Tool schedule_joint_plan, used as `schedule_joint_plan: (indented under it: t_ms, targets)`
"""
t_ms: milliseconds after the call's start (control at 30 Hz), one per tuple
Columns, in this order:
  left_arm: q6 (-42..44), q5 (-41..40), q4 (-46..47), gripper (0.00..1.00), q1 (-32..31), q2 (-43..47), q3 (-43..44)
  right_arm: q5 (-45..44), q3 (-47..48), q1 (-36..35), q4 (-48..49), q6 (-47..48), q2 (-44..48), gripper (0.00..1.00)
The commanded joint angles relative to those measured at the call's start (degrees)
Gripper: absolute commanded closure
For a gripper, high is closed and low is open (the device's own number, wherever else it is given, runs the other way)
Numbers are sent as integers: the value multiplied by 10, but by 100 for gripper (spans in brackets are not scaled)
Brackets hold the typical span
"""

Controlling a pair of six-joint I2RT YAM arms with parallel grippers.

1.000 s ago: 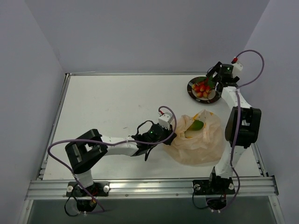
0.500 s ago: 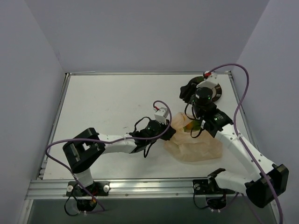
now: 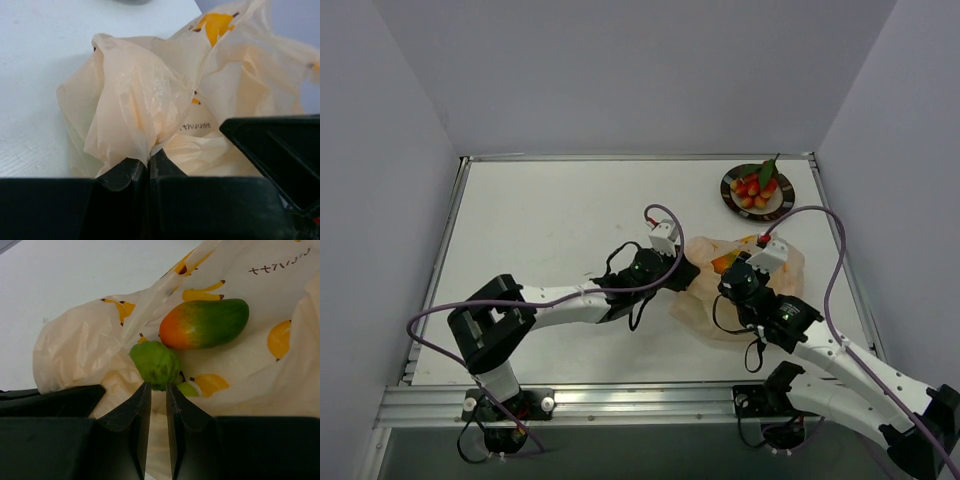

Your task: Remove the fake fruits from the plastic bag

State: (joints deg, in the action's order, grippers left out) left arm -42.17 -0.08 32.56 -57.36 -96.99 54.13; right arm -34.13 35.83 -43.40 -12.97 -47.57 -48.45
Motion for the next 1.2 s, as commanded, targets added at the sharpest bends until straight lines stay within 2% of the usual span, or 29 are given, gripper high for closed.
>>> schedule_joint_plan:
  t_ms: [0,67,133,267,367,400,500,600,667,767,833,933,967,1000,1033,1133,1167]
  targets:
    - [-8,1,6,98,18,15,54,-77,-6,-7,-19,-65,34,85]
    - [-12,29,6,98,24,8,78,-97,-2,-5,-20,-55,8,83]
    - [-10,39,5,98,23,3,100,-111,5,7,-20,-46,-19,77]
    - [-5,51,-6,97,24,-1,132,-127,41,47,7,33,-102,77]
    - [-4,64,-9,98,30,-3,163,-47,55,131,68,113,-130,82]
    - [-3,68,-7,98,30,-3,169,10,59,153,107,150,-130,85]
    - [2,73,9,98,30,3,168,93,75,198,165,197,-113,92]
    - [-4,65,48,98,30,17,119,160,78,190,169,200,-90,97]
    - [-12,60,58,98,31,23,90,189,47,164,168,166,-67,97]
    - [-25,53,73,98,32,28,31,182,-28,113,158,95,-35,97]
    - [-17,53,71,98,32,36,6,163,-72,55,151,38,-24,97]
    - [3,34,38,84,30,63,-16,135,-101,6,140,-5,4,99]
    - [3,28,26,75,31,71,-21,123,-116,-2,141,-22,12,100]
    - [4,23,12,54,31,79,-24,118,-121,-8,140,-30,19,100]
    - [5,16,-22,44,31,95,-26,115,-125,-20,139,-38,28,100]
    - [2,7,-100,20,30,128,-28,99,-138,-37,137,-59,28,100]
    - [-1,6,-116,17,30,136,-34,92,-139,-41,132,-64,23,100]
